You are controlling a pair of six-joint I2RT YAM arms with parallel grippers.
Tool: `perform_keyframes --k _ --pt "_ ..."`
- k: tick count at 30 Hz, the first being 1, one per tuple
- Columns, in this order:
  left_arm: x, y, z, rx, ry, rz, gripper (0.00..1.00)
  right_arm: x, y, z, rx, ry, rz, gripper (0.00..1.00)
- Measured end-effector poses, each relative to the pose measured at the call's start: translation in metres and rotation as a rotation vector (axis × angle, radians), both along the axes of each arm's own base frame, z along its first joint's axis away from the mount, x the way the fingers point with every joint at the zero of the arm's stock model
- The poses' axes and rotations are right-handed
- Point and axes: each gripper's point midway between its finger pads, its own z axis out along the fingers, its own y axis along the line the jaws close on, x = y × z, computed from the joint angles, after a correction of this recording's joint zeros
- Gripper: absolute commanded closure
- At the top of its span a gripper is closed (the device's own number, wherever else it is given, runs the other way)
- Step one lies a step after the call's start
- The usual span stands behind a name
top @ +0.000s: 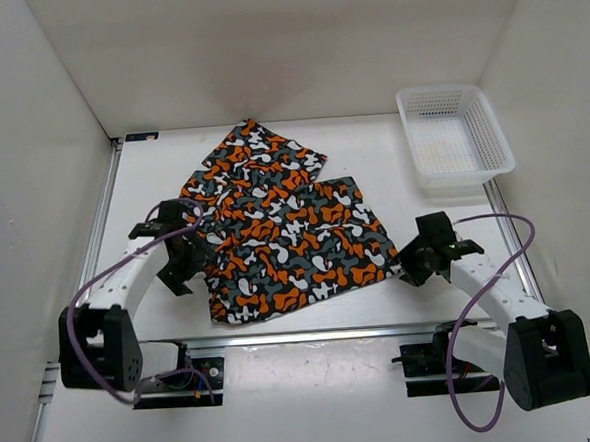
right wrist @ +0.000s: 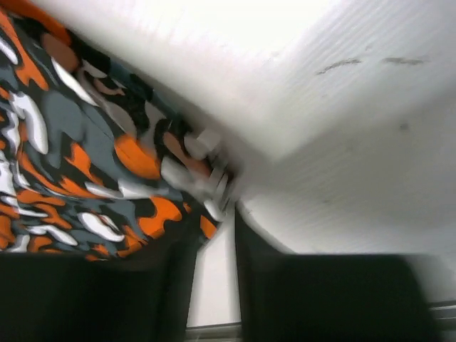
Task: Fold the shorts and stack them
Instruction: Flatten the shorts out
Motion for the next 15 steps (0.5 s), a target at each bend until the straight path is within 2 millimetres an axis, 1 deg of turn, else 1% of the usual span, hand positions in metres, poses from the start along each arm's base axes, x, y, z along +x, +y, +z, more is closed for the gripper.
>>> perform_keyframes --k 1,3,7,8,10,11,12,15 --pt "0.001 0.000 -0.006 0.003 0.022 0.000 0.07 -0.002 -0.003 -0.001 -0.014 0.007 0.007 0.26" --pt "0.003 0.000 -0.018 0.008 0.065 0.000 0.07 -0.004 -0.006 -0.002 -0.037 0.012 0.024 0.20" --pt "0.012 0.002 -0.039 0.035 0.147 0.006 0.19 -0.007 -0.008 0.003 -0.055 0.003 0.050 0.17" --pt "0.018 0.002 -0.043 0.045 0.161 0.009 0.35 -0.007 -0.008 0.005 -0.057 -0.008 0.053 0.17" --pt "0.034 0.004 -0.050 0.068 0.175 0.017 0.55 -0.007 -0.009 0.011 -0.059 -0.030 0.062 0.17" --pt "0.042 0.006 -0.053 0.081 0.179 0.017 0.61 -0.007 -0.009 0.014 -0.057 -0.042 0.065 0.17" --pt "0.050 0.007 -0.056 0.094 0.177 0.017 0.71 -0.007 -0.009 0.016 -0.053 -0.051 0.065 0.17" --pt "0.071 0.011 -0.056 0.127 0.172 0.013 0.72 -0.009 -0.007 0.022 -0.036 -0.069 0.070 0.17"
